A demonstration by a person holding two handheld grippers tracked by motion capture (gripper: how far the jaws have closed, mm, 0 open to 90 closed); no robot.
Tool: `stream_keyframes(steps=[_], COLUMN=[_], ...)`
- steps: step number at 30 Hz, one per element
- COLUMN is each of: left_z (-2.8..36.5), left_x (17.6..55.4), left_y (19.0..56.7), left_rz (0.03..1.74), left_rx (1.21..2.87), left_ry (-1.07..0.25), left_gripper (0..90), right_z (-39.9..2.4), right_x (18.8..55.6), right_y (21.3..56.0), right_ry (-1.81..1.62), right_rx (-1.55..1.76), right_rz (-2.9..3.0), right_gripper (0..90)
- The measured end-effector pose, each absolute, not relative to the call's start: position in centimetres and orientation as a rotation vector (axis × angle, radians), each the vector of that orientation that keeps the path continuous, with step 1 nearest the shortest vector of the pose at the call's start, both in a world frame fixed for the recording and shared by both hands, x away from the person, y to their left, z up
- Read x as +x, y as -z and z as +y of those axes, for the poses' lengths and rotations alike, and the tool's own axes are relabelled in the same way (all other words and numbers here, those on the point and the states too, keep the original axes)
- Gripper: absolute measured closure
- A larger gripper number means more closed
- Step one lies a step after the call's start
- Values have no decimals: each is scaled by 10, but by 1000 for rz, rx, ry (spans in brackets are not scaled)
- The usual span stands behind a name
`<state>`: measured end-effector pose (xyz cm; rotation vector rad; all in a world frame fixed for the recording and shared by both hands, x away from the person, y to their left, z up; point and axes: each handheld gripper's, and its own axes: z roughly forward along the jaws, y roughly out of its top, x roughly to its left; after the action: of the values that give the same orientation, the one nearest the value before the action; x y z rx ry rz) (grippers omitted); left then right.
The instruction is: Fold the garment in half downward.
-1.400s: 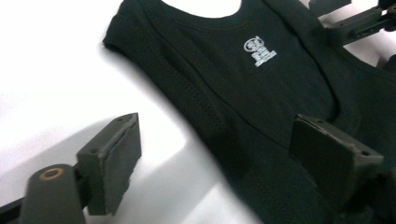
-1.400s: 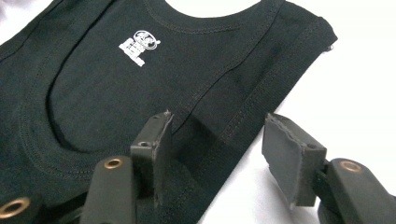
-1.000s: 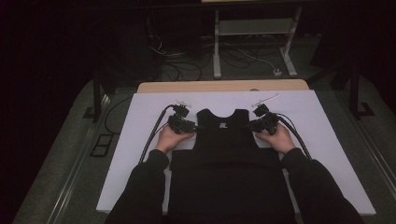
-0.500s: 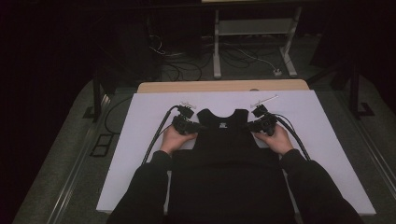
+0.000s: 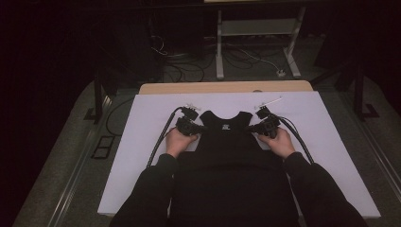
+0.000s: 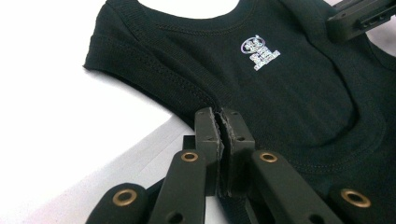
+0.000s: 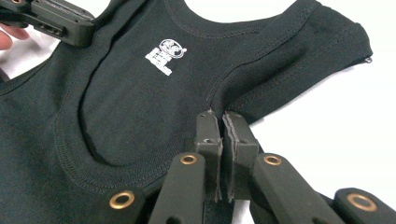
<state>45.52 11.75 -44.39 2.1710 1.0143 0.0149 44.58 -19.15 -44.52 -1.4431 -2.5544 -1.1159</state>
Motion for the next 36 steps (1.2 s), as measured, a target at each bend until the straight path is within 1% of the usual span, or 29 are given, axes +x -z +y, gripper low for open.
stream_keyframes(steps=[4,12,27,36], left_z=[119,122,130,135], left_x=[456,451,444,436], left_y=[442,428,400,387], left_rz=[1042,1003,961,941], left_rx=[2148,2124,2020,1999], left_ry=[3,-2,4,7], left_gripper=[859,859,858,859], right_z=[-195,-196,-204,-211], right_x=[445,439,426,417], right_y=[441,431,401,386], right_ry=[1142,1196,1336,1397], right_rx=[-1443,-1435,-1402,-1387], right_rz=[-2533,-2513,-2487,-2462], right_gripper=[846,847,847,847])
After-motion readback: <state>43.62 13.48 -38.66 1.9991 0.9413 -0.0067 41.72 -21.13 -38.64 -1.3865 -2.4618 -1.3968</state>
